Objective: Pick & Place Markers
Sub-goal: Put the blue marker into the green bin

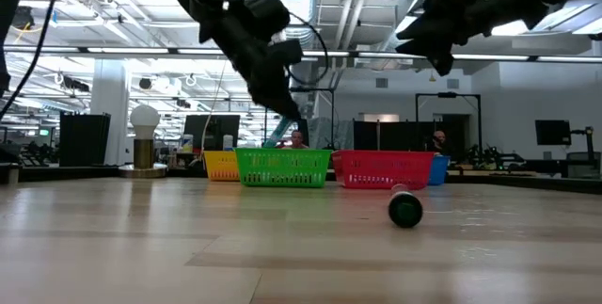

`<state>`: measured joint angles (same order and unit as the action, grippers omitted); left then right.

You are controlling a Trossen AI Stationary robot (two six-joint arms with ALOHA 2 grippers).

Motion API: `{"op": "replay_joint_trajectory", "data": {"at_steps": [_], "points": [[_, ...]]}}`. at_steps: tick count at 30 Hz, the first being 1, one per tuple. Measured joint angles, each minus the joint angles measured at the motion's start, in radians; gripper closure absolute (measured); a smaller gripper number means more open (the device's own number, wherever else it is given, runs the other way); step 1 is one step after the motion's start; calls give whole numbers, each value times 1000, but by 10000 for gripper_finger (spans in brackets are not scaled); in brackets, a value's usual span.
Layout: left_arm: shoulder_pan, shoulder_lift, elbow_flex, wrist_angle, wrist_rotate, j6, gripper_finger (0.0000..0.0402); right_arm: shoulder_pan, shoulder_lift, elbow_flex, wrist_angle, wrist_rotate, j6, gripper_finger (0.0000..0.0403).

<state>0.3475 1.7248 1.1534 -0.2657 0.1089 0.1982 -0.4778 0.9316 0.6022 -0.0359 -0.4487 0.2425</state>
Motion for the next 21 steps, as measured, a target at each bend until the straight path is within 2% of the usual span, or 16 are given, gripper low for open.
{"op": "replay_joint_trajectory", "data": {"at_steps": [8,21], "points": [[-2,42,0,-72,1,14,334,0,-132,-83,80,141,47,285],[-9,50,0,-69,27,59,325,0,-167,-88,74,160,49,285]]}}
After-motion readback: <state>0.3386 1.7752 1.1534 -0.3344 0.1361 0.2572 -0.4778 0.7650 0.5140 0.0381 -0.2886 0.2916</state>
